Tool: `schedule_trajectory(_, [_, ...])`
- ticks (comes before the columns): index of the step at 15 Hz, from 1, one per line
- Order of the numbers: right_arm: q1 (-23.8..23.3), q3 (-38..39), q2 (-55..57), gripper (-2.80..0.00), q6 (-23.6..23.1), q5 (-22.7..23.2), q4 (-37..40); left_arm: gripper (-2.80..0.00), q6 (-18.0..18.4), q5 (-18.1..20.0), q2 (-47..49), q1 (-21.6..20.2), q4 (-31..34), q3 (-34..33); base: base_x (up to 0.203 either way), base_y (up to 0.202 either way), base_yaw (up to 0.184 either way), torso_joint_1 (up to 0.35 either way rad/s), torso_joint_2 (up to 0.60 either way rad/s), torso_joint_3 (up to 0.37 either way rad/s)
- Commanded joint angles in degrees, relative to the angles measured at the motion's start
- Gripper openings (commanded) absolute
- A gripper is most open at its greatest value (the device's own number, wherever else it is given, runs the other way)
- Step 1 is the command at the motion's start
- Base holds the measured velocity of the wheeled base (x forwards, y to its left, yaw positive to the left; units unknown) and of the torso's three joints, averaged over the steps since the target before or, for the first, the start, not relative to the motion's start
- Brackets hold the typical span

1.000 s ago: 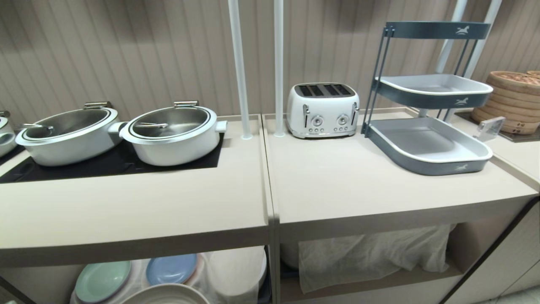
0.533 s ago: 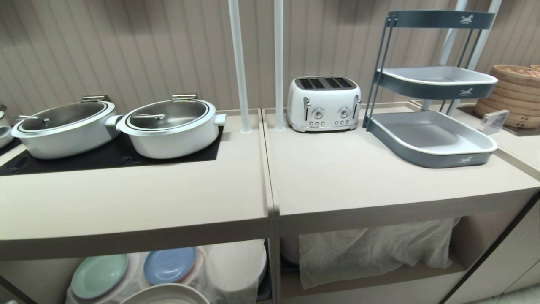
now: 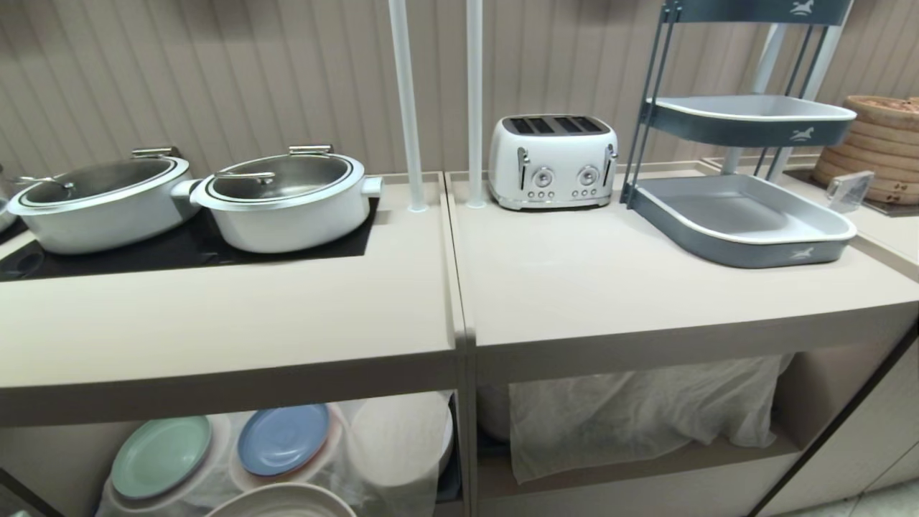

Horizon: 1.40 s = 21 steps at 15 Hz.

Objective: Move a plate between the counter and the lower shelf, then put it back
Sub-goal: Put the plate in the cupboard

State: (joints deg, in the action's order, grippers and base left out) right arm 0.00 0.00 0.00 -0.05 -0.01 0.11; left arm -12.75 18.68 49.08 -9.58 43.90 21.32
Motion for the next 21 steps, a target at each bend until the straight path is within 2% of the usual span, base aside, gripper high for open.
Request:
schedule_trajectory(1, [0.00, 0.00, 0.00, -2.80, -0.04, 0.01, -0.02, -2.80, -0.08, 0.22, 0.32, 0.00, 0.44, 0.12, 0.000, 0.000, 0.000, -0.173, 0.37, 0.194])
schedule_trajectory(7, [0.00, 0.00, 0.00, -2.80, -0.04, 0.01, -0.02, -2.80, -0.08, 0.13, 3.01, -0.03, -3.70, 0.30, 0.000, 0.000, 0.000, -0.225, 0.49, 0.263])
schedule_trajectory(21, [0.00, 0.00, 0.00, -2.80, -0.04, 0.01, -0.02, -2.80, -0.08, 0.13, 3.39, -0.03, -3.65, -0.14, 0.000, 0.000, 0.000, -0.220, 0.51, 0.289])
